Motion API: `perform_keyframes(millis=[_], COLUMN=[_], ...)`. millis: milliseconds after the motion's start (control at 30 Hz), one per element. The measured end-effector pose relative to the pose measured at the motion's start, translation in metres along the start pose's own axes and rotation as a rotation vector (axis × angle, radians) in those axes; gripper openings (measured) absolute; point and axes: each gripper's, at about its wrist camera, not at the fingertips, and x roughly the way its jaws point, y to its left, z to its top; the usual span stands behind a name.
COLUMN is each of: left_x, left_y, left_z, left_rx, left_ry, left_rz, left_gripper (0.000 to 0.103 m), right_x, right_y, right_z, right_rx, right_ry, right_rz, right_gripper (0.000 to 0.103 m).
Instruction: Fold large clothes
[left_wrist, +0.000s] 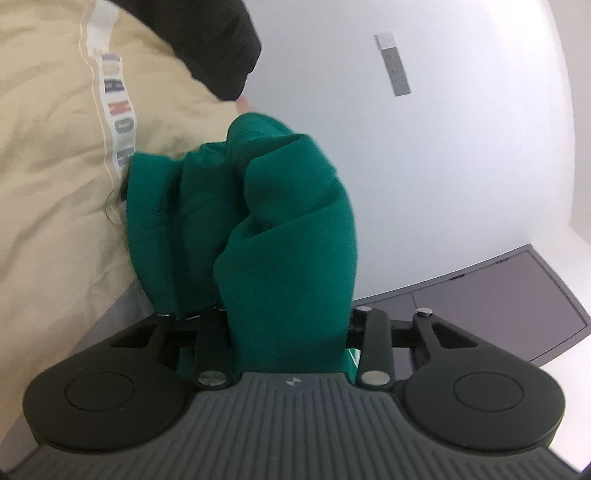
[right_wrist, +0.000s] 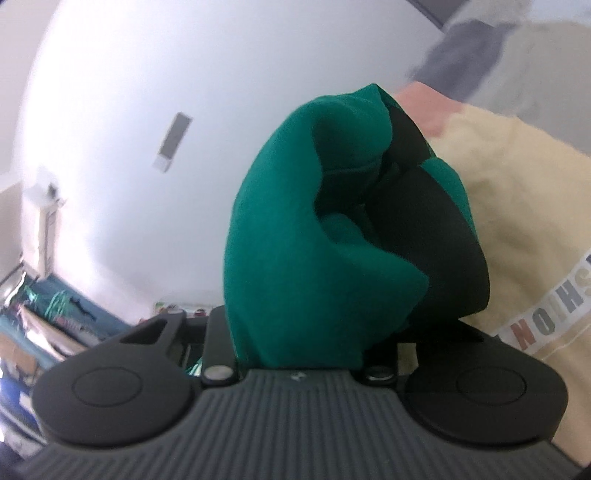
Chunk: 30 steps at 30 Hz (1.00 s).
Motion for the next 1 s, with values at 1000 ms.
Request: perform_keyframes(millis=[1000], left_x=[0.154], left_y=[-0.195], left_z=[-0.275], left_rx=[0.259], left_ry=[0.357], left_rz=[-0.211], left_gripper=[0.038], right_x=[-0.261], right_y=[-0.111], right_z=[0.225], right_rx=[-0.099], right_ry=[-0.314], right_rz=[-0.155], right_gripper=[0.039])
